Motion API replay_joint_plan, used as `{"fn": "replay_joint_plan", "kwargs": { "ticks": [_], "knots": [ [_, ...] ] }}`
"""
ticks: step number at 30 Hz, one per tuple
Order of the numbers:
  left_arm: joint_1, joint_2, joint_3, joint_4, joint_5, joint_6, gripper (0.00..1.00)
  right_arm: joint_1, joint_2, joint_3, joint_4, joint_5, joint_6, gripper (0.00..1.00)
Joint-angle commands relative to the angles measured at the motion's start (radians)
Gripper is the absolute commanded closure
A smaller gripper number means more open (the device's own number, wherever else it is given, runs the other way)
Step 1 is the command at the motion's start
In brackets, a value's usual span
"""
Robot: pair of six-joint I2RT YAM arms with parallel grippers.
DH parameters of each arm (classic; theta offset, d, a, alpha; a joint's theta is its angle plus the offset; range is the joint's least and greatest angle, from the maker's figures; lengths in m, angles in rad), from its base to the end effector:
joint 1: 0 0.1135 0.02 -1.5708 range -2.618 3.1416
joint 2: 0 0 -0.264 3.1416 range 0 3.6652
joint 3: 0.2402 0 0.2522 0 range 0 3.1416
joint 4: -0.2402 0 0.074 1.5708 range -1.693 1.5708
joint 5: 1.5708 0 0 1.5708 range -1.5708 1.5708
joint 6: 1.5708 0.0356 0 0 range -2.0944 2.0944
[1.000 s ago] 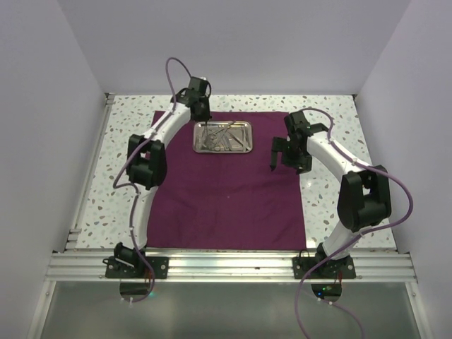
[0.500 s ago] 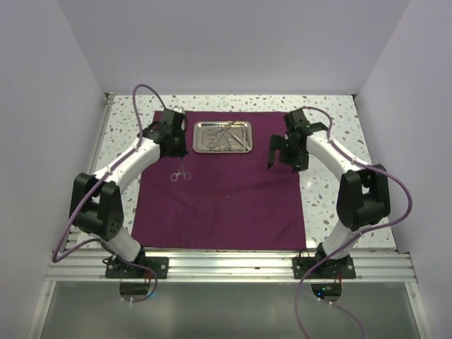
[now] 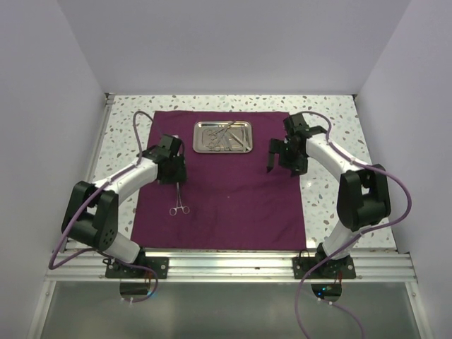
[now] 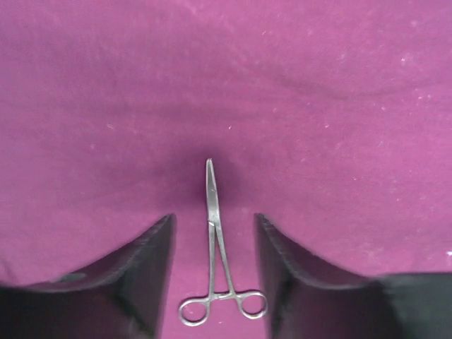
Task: Open and lay out the surgical kit
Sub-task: Place the medical item in the surgical kit, then pick up the medical item from the container.
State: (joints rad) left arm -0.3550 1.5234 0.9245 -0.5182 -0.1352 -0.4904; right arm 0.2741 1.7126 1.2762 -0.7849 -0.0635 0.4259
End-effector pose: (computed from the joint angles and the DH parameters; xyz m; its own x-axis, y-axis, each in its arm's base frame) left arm 0.2750 -0.0968 0.1904 -0.8796 -0.1716 -0.4437 -0.1420 0.9849 -0.0996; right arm 0.3288 0.0948 0.2228 -0.9439 0.1629 -0.2872 0.1086 0.9746 0.1958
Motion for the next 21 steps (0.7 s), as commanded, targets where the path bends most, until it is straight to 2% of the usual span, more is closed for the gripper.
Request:
{"fn": "replay_joint_plan", "kwargs": {
  "ticks": [1,2,4,7,12,13,17,21],
  "knots": [
    [-0.004,-0.029,0.079,0.037,-0.018,0.004,0.40,-0.001,-0.061,-0.017,0.012,-0.003,-0.009,0.04],
    [-0.004,-0.020,0.129,0.020,-0.027,0.015,0.34,0.000,-0.065,-0.020,0.012,-0.001,-0.009,0.04],
    [-0.006,0.001,0.189,0.012,-0.035,0.048,0.31,0.000,-0.077,-0.031,0.010,0.005,-0.010,0.04],
    [-0.004,0.081,0.324,0.021,-0.032,0.107,0.31,0.000,-0.093,-0.041,0.009,0.011,-0.015,0.04],
    [-0.004,0.338,0.627,0.046,0.022,0.179,0.34,0.000,-0.113,-0.043,-0.010,0.034,-0.016,0.04],
    [-0.004,0.380,0.707,0.056,0.051,0.206,0.34,0.000,-0.120,-0.040,-0.013,0.037,-0.016,0.03],
    [-0.004,0.591,0.879,0.139,0.130,0.265,0.34,-0.001,-0.133,-0.015,-0.042,0.050,-0.016,0.03],
    [-0.004,0.733,1.031,0.190,0.265,0.288,0.34,0.000,-0.142,0.011,-0.083,0.060,-0.018,0.03]
  ]
}}
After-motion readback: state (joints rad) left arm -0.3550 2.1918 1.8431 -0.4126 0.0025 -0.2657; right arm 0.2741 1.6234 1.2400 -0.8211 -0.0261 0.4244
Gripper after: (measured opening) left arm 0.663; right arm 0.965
